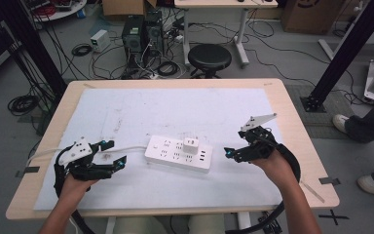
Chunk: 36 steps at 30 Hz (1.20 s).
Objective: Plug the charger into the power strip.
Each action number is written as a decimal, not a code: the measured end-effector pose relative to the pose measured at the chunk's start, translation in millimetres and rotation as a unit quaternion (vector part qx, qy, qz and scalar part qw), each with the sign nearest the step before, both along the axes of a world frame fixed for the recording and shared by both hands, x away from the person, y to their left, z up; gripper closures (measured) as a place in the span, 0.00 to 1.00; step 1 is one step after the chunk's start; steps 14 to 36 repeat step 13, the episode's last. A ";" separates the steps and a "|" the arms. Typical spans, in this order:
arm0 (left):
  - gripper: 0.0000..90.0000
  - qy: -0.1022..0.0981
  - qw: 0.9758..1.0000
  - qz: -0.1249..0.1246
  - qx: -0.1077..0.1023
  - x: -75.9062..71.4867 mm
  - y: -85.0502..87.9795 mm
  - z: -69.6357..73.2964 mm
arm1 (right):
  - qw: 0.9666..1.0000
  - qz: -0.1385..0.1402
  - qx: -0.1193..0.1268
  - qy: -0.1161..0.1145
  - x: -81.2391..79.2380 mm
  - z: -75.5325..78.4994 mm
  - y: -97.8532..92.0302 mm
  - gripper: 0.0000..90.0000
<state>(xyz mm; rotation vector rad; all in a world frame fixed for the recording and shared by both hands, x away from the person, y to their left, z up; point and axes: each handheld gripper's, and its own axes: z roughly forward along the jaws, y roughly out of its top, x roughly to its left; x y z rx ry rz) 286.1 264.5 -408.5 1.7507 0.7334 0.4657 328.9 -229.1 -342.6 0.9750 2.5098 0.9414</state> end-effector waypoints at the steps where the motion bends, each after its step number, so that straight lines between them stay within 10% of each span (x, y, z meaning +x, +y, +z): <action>1: 0.26 0.000 1.000 0.000 0.001 0.0 0.0 0.1 | 1.000 -0.003 0.001 0.000 -1.0 -1.0 -1.7 0.23; 36: 0.26 0.002 1.000 0.009 0.002 -1.1 2.5 -0.8 | 1.000 -0.023 0.020 -0.001 -8.9 -8.7 -13.5 0.22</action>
